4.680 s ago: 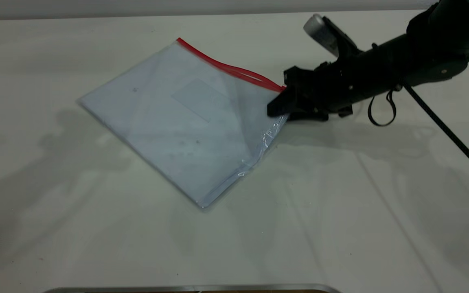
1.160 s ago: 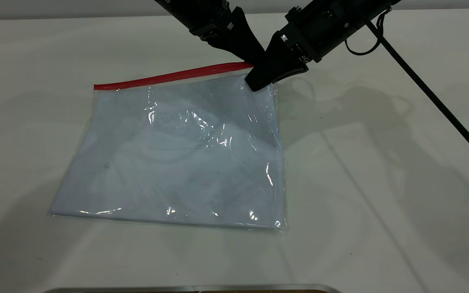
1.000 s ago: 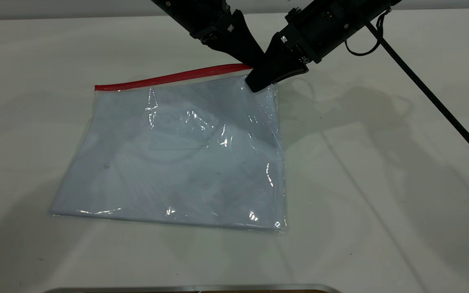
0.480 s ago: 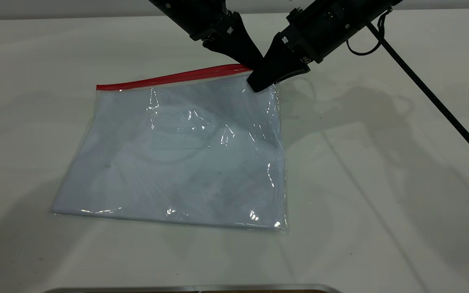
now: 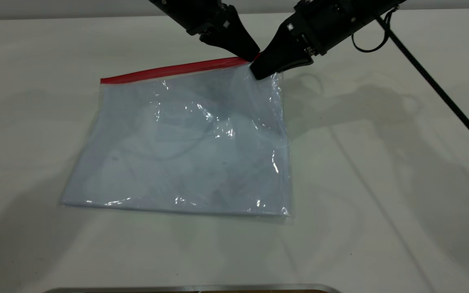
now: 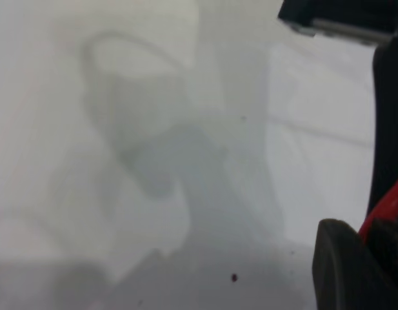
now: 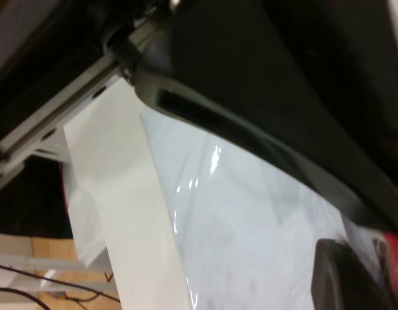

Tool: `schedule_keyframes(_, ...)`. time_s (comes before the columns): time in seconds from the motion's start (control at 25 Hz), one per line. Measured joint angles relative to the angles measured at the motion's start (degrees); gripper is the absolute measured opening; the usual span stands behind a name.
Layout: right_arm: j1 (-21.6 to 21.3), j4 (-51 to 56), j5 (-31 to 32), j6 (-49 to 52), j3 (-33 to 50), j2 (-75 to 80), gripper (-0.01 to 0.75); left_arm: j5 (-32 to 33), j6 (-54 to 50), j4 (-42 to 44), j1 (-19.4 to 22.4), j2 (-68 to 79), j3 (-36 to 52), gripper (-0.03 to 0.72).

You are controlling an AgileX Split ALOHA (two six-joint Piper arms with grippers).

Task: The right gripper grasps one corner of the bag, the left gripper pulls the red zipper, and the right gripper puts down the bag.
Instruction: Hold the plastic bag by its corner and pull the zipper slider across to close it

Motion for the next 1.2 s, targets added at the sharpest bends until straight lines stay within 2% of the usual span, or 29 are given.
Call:
schedule_keyframes(0.92,-5.06,3.06,2.16,-0.52,0.00,0.00,0.033,-3.34,0.38,7.27,6.74,0.04,0.00,0.090)
schedule_keyframes(1.2,-5.78,3.35,2.30,-0.52,0.00,0.00,0.033,-3.55,-4.87,14.84,10.83,0.04,0.00,0.090)
